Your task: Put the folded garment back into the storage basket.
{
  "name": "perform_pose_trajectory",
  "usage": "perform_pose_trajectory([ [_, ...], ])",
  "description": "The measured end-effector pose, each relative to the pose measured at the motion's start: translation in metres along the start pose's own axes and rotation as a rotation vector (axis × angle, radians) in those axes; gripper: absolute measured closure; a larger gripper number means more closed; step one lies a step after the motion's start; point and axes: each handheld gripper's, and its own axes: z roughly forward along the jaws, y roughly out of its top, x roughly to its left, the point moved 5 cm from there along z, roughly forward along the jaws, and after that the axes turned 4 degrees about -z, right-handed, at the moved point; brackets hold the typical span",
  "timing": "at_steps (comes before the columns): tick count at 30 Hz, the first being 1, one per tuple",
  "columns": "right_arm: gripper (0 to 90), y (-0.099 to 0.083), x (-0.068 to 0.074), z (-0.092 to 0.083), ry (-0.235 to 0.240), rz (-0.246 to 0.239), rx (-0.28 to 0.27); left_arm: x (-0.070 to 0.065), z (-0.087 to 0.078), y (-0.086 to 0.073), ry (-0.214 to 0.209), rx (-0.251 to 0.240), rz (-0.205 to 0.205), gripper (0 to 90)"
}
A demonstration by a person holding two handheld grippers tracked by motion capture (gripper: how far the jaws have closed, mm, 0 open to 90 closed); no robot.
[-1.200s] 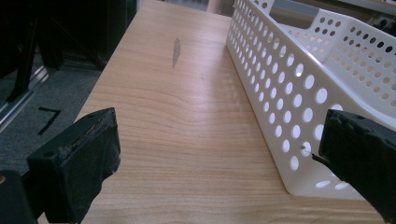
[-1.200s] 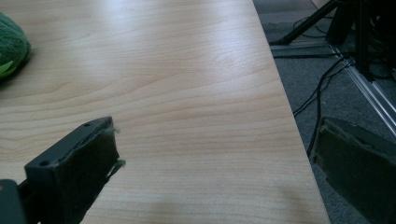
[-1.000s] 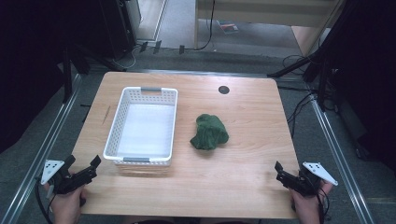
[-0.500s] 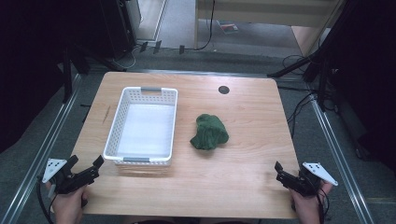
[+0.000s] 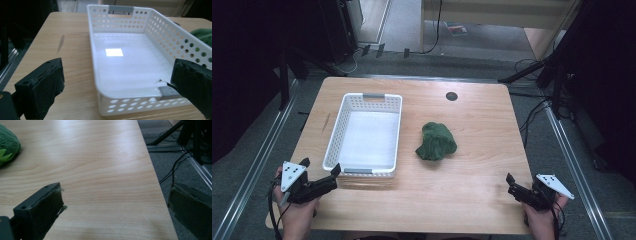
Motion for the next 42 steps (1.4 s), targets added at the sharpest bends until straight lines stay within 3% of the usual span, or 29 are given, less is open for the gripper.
perform_pose_trajectory([
  [6, 0.4, 0.000, 0.000, 0.000, 0.004, 0.002, 0.000, -0.021, 0.001, 0.011, -0.052, 0.008, 0.021, 0.0],
  [13, 0.4, 0.000, 0.000, 0.000, 0.006, -0.003, -0.002, -0.041, 0.001, 0.022, -0.044, 0.032, 0.067, 0.0],
  [18, 0.4, 0.000, 0.001, -0.001, 0.009, -0.005, -0.003, -0.060, 0.007, 0.031, -0.060, 0.047, 0.090, 0.0],
  [31, 0.4, -0.001, 0.001, -0.001, 0.013, -0.005, -0.001, -0.116, 0.038, 0.046, -0.156, 0.100, 0.137, 0.0],
  [42, 0.3, -0.001, 0.002, -0.001, 0.004, -0.012, -0.001, -0.154, 0.062, 0.052, -0.222, 0.126, 0.155, 0.0],
])
